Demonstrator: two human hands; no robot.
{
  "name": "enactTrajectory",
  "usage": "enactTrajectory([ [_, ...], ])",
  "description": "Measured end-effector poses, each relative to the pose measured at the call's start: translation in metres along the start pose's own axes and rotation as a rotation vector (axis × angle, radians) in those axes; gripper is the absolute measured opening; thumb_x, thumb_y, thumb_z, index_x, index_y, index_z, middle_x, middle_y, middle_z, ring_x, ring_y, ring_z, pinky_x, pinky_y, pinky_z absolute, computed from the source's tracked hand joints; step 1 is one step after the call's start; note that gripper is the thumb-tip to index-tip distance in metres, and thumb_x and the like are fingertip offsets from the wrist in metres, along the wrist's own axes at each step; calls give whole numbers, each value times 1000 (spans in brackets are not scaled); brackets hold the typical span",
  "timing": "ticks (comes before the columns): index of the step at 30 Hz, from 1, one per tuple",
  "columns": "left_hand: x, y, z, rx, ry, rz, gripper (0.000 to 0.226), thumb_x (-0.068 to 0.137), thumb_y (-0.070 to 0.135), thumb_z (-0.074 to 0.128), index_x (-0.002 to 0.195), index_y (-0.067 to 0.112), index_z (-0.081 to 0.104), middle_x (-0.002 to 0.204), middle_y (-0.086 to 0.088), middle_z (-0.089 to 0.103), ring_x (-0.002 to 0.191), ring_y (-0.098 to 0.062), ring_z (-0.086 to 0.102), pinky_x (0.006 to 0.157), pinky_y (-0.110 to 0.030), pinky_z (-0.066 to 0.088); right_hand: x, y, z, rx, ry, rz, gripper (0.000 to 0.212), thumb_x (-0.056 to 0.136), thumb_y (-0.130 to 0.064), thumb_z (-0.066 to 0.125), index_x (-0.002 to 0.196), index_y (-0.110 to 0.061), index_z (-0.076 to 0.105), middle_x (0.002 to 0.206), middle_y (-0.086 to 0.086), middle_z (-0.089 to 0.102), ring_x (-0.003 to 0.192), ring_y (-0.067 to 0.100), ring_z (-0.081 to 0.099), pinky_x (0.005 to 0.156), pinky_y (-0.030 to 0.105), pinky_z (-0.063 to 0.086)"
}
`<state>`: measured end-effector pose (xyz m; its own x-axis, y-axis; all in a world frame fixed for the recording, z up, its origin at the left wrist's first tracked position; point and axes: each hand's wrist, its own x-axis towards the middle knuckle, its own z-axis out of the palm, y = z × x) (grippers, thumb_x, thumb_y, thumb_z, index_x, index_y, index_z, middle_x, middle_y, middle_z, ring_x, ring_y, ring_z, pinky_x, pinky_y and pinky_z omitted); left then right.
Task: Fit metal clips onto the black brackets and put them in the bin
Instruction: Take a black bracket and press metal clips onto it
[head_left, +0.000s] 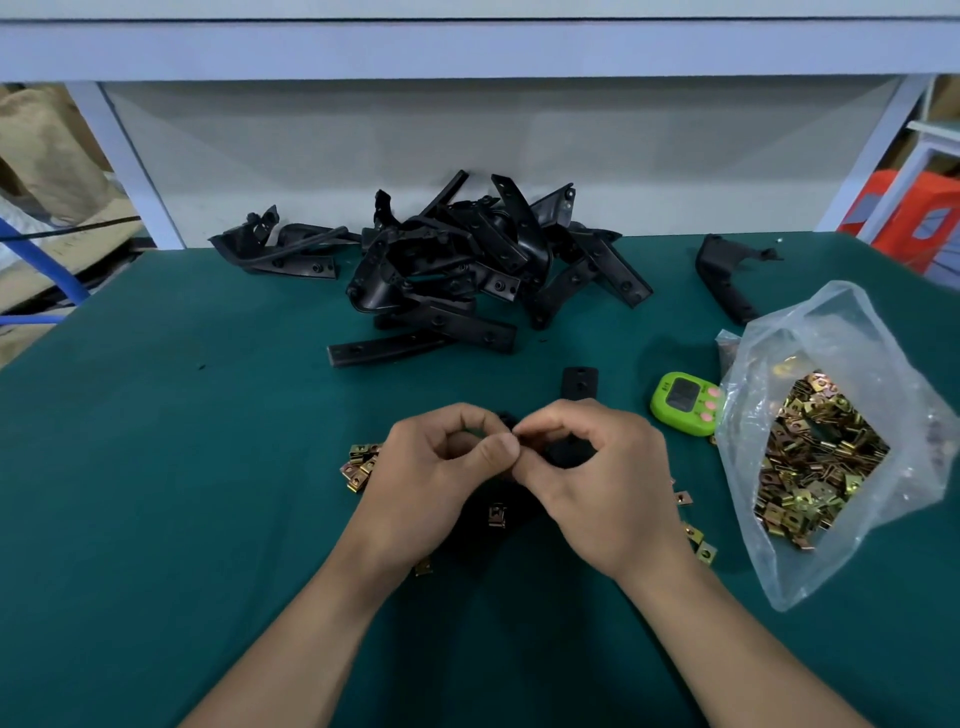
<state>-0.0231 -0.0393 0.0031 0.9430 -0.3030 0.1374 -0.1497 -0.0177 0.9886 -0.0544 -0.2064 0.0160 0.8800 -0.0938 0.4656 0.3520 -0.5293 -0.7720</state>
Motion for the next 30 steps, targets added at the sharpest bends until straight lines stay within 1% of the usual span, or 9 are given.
enactTrajectory([
  [7,-1,6,-5,-94,-73,-58,22,88,31,74,78,13,68,74,-2,64,73,-17,58,70,-32,48,-3,-4,2,-8,34,-75,15,75,-17,88,79,-24,75,77,-15,68,80,10,69,70,17,50],
  [11,-4,7,-3,-123,-70,-37,21,91,27,69,79,11,68,79,-4,62,79,-19,57,76,-38,45,-3,-4,3,-61,14,-84,15,79,-23,84,75,-27,70,74,-15,64,82,10,64,69,23,49],
  [15,-2,7,-1,-103,-8,-24,24,90,28,73,84,5,70,80,-20,65,81,-23,62,79,-41,49,-2,-3,4,-140,-1,-75,13,81,-29,83,77,-26,70,73,-16,61,84,9,59,72,22,46],
  [17,-1,7,2,-68,34,-18,26,89,31,77,85,6,73,85,-27,68,80,-24,64,79,-41,50,-1,-1,3,-182,27,-94,13,81,-28,83,76,-24,72,71,-15,61,82,11,56,81,21,44],
  [20,0,5,4,-34,120,-3,23,87,33,71,83,10,77,85,-19,74,81,-21,68,79,-34,54,2,-1,3,-250,66,-152,17,80,-26,84,72,-19,72,62,-10,60,68,10,52,99,19,36],
  [24,3,-2,4,-7,221,-45,17,93,23,70,83,15,81,84,-12,77,80,-21,70,78,-40,55,0,-7,10,-302,53,-161,20,80,-31,83,68,-20,69,53,-13,51,63,11,46,93,17,35],
  [27,4,-5,3,-34,336,-80,20,94,28,70,80,17,80,79,-6,77,71,-13,69,69,-31,53,6,-4,0,-123,53,2,13,85,-38,73,87,-25,74,77,-17,68,83,3,61,83,18,45],
  [28,5,-5,1,-27,368,-86,21,95,28,70,79,19,80,78,-4,78,71,-11,70,69,-27,52,11,2,-7,-135,83,61,20,88,-36,71,105,-26,73,98,-14,72,99,4,62,92,19,46],
  [30,6,-5,-4,13,382,-82,21,95,28,70,77,22,79,77,-3,78,72,-9,71,72,-23,49,21,16,-27,-346,120,203,57,91,-22,69,145,-22,50,140,-1,54,130,13,47,113,19,29],
])
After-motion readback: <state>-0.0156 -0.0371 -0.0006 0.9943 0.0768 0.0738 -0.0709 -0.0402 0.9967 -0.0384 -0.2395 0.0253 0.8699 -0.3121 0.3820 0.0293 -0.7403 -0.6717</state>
